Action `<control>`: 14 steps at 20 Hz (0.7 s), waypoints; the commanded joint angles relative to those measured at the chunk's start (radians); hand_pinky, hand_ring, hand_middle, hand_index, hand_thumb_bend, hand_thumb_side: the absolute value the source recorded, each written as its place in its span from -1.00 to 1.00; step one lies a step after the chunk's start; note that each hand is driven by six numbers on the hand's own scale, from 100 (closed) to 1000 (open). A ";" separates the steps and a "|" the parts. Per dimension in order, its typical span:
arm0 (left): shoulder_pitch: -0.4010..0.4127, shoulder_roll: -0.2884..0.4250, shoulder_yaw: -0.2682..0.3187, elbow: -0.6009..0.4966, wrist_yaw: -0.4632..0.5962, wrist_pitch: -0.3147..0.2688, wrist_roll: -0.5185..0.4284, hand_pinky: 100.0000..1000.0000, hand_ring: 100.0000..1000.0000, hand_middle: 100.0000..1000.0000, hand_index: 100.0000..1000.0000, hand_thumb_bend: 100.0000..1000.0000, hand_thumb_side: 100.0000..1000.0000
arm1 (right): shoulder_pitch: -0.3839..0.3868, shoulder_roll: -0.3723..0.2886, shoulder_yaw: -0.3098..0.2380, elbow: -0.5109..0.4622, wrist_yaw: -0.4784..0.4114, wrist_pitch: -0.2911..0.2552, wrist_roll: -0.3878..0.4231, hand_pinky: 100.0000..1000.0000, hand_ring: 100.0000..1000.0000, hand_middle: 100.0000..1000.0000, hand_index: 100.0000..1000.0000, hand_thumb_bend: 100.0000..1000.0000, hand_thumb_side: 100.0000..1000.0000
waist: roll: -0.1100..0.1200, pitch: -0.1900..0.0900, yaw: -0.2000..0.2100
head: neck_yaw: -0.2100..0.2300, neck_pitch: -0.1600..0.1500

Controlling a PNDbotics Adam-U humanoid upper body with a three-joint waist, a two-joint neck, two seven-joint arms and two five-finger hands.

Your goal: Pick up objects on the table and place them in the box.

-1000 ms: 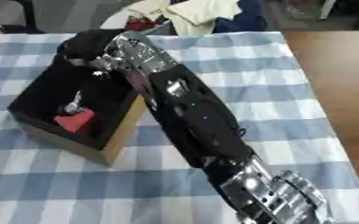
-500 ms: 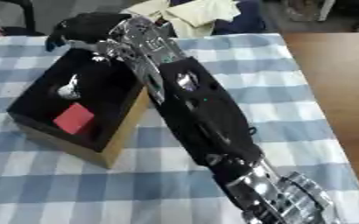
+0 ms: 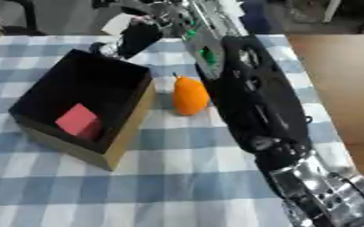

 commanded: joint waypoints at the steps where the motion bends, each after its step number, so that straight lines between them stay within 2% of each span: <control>1: -0.007 0.025 0.007 -0.015 -0.007 0.001 0.006 -0.18 0.12 0.07 0.28 -1.00 0.51 | -0.001 -0.067 -0.022 -0.035 -0.030 0.015 0.005 0.82 0.90 0.67 0.86 -0.42 0.51 | 0.002 -0.022 -0.002 | 0.008 -0.003; 7: -0.004 0.027 0.009 -0.015 -0.012 0.002 0.010 -0.18 0.12 0.07 0.27 -1.00 0.51 | 0.052 -0.133 -0.038 -0.037 -0.061 0.020 0.036 0.83 0.91 0.69 0.88 -0.42 0.53 | 0.001 -0.021 -0.006 | 0.015 -0.004; 14: -0.002 0.027 0.008 -0.015 -0.016 0.005 0.010 -0.18 0.12 0.07 0.27 -1.00 0.50 | 0.097 -0.160 -0.033 0.019 -0.074 -0.016 0.094 0.90 0.91 0.71 0.94 -0.34 0.32 | -0.002 -0.022 -0.005 | 0.017 -0.008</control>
